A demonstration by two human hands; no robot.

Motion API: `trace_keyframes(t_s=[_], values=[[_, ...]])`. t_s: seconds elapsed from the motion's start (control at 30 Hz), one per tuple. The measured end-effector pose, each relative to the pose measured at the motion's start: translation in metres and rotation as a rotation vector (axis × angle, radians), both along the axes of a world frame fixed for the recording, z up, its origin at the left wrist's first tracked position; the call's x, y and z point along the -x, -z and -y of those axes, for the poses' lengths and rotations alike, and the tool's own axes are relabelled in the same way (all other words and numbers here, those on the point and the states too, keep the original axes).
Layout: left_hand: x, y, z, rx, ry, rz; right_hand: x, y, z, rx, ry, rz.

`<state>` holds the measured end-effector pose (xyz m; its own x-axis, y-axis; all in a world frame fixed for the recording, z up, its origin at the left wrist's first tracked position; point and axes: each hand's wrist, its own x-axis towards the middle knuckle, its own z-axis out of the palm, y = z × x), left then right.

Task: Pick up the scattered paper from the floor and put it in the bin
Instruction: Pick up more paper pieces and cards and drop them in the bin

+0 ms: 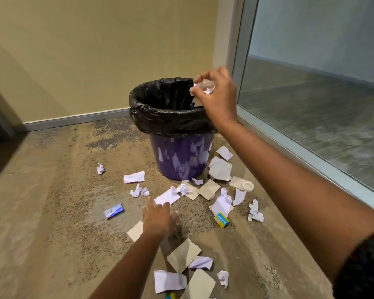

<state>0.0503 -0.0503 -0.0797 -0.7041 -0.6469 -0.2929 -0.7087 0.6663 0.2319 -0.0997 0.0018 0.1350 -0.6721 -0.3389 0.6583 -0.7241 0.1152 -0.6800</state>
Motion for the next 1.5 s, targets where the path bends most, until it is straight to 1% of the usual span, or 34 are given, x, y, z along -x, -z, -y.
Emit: trace_keyframes(t_s=[0.07,0.17,0.23,0.37,0.43,0.5,0.6,0.67,0.77,0.83,0.87,0.93,1.0,1.07,1.13,1.17,1.23,1.3,1.4,1.5], values=[[-0.007,0.02,0.0,-0.095,0.031,0.147,0.009,-0.01,0.023,-0.079,0.018,-0.115],[-0.014,0.032,-0.004,-0.116,0.077,0.235,0.023,-0.012,0.046,-0.222,0.022,-0.164],[-0.017,0.03,-0.008,-0.095,0.077,0.215,0.03,-0.007,0.056,-0.341,0.037,-0.127],[-0.025,0.033,-0.013,-0.111,0.059,0.133,0.038,0.005,0.063,-0.574,0.059,0.076],[-0.029,0.036,-0.015,-0.113,0.055,0.113,0.041,0.01,0.061,-0.621,0.053,0.136],[-0.032,0.037,-0.017,-0.109,0.053,0.1,0.042,0.015,0.058,-0.606,0.051,0.15],[-0.035,0.035,-0.021,-0.102,0.074,0.126,0.038,0.023,0.052,-0.511,0.047,0.138],[-0.038,0.035,-0.025,-0.099,0.105,0.15,0.03,0.033,0.044,-0.388,0.055,0.087],[-0.042,0.038,-0.033,-0.135,0.162,0.16,0.007,0.061,0.013,-0.234,0.095,-0.047],[-0.045,0.038,-0.035,-0.158,0.229,0.183,-0.013,0.092,-0.017,-0.219,0.1,-0.073],[-0.046,0.036,-0.036,-0.167,0.273,0.204,-0.023,0.111,-0.032,-0.244,0.092,-0.048],[-0.048,0.033,-0.034,-0.217,0.333,0.23,-0.045,0.152,-0.063,-0.385,0.061,0.07],[-0.05,0.031,-0.031,-0.263,0.363,0.223,-0.066,0.191,-0.089,-0.631,0.015,0.278],[-0.053,0.032,-0.03,-0.268,0.397,0.224,-0.085,0.219,-0.109,-0.896,-0.054,0.491],[-0.057,0.033,-0.032,-0.249,0.422,0.239,-0.098,0.237,-0.122,-1.125,-0.153,0.573],[-0.058,0.032,-0.034,-0.237,0.434,0.253,-0.104,0.241,-0.126,-1.206,-0.206,0.601],[-0.059,0.027,-0.038,-0.192,0.482,0.299,-0.115,0.244,-0.13,-1.324,-0.27,0.627],[-0.059,0.02,-0.044,-0.11,0.546,0.368,-0.126,0.246,-0.13,-1.381,-0.281,0.582],[-0.059,0.016,-0.05,0.013,0.599,0.445,-0.143,0.25,-0.125,-1.389,-0.252,0.508],[-0.061,0.018,-0.054,0.092,0.642,0.431,-0.149,0.252,-0.122,-1.374,-0.221,0.449]])
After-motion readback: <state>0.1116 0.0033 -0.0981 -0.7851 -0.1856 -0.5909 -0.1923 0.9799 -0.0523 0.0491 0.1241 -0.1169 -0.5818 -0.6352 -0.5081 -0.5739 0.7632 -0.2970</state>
